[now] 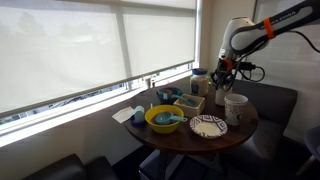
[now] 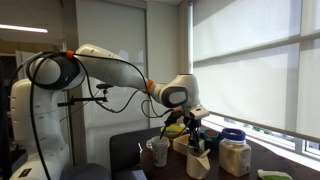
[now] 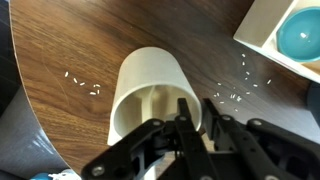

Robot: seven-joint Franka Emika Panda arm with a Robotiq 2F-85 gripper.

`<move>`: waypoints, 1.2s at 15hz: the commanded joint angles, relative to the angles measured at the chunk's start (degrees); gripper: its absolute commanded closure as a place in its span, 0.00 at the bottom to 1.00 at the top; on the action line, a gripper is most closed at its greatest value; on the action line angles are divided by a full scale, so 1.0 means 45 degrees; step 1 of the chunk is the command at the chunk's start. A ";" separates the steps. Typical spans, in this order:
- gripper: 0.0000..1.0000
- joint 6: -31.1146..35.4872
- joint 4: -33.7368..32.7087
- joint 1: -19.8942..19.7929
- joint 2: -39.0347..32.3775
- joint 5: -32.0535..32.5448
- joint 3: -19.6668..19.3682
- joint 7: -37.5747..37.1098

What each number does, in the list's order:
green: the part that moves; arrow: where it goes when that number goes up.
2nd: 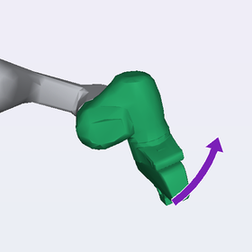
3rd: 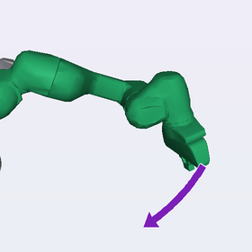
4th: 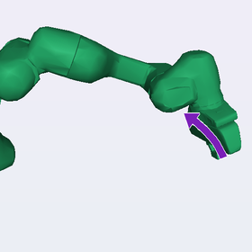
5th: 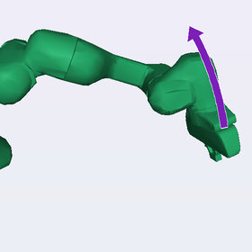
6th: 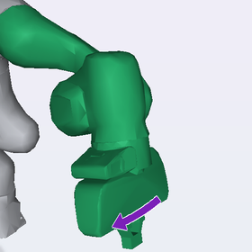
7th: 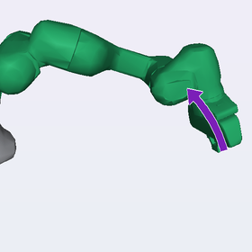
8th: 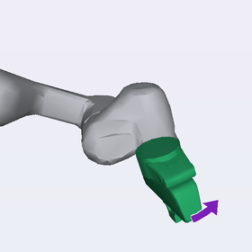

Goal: Move the mug from the bowl to the table

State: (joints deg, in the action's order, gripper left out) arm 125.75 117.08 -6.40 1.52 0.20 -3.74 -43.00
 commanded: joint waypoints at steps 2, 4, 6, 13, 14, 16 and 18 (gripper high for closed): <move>0.42 -0.0911 -0.0743 0.0182 0.0126 0.0294 -0.0025 -0.0534; 0.27 -0.1072 -0.0766 0.0158 0.0750 0.0345 -0.0041 -0.0565; 0.13 -0.0718 -0.0627 0.0130 0.1644 -0.0017 -0.0039 -0.0225; 0.00 0.0053 -0.0769 -0.0070 0.3587 -0.0788 0.0202 0.1280; 0.00 0.0075 -0.0750 -0.0061 0.3978 -0.0956 0.0225 0.1596; 0.00 0.0072 -0.0639 -0.0046 0.4405 -0.1072 0.0248 0.1806; 0.00 0.0150 -0.0482 -0.0034 0.4440 -0.1081 0.0255 0.1835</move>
